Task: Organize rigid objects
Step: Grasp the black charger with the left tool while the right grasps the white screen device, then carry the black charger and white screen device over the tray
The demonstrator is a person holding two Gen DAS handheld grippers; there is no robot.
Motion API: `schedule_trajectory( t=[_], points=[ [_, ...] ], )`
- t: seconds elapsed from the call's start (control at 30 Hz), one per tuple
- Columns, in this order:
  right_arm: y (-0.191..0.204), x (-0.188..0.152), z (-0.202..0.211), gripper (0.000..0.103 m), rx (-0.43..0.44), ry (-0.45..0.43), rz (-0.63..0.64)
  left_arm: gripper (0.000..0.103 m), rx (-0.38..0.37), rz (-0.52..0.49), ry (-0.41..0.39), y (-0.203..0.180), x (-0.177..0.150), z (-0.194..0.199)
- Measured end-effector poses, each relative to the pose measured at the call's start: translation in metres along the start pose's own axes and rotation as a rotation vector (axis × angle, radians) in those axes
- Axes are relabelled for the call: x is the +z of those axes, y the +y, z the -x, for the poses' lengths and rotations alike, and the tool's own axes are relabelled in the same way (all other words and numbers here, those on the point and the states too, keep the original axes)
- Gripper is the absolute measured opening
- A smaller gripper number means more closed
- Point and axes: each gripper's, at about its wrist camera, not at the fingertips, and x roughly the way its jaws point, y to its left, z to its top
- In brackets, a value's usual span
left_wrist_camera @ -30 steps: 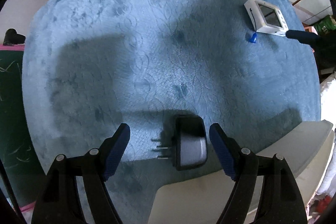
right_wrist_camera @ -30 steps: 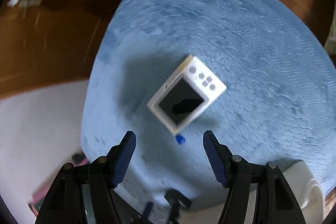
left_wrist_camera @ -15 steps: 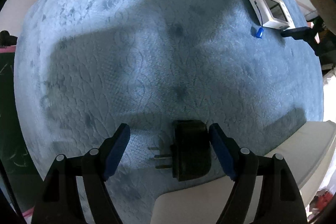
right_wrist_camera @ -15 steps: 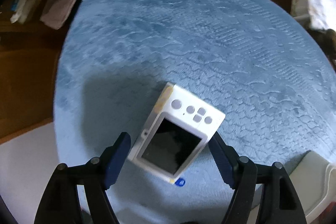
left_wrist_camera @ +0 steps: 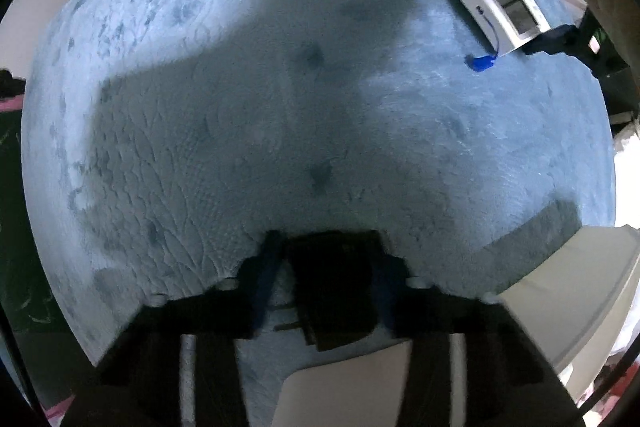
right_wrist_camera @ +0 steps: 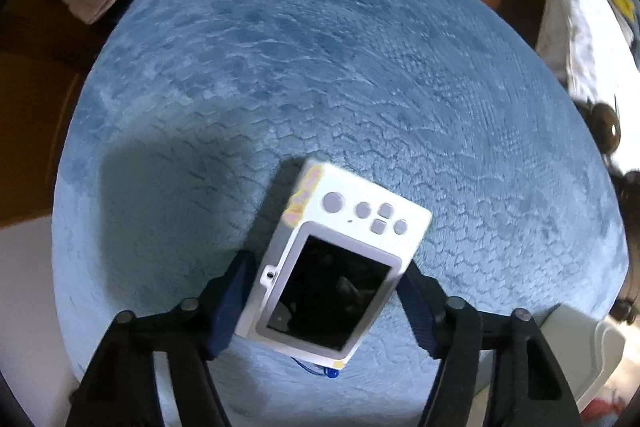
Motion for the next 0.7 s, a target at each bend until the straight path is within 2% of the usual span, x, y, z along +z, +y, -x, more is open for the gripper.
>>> schedule_trajectory(
  t=[0.17, 0.47, 0.7],
  points=[
    [-0.011, -0.008, 0.005, 0.065, 0.066, 0.009, 0.068, 0.035, 0.005, -0.034, -0.027, -0.009, -0.008, 0.008],
    [-0.041, -0.014, 0.017, 0.065, 0.226, 0.047, 0.156, 0.034, 0.025, -0.166, -0.124, -0.049, -0.029, 0.033],
    [-0.072, -0.004, 0.037, 0.065, 0.336, 0.020, 0.167, 0.034, -0.009, -0.113, -0.202, -0.042, -0.031, 0.057]
  ],
)
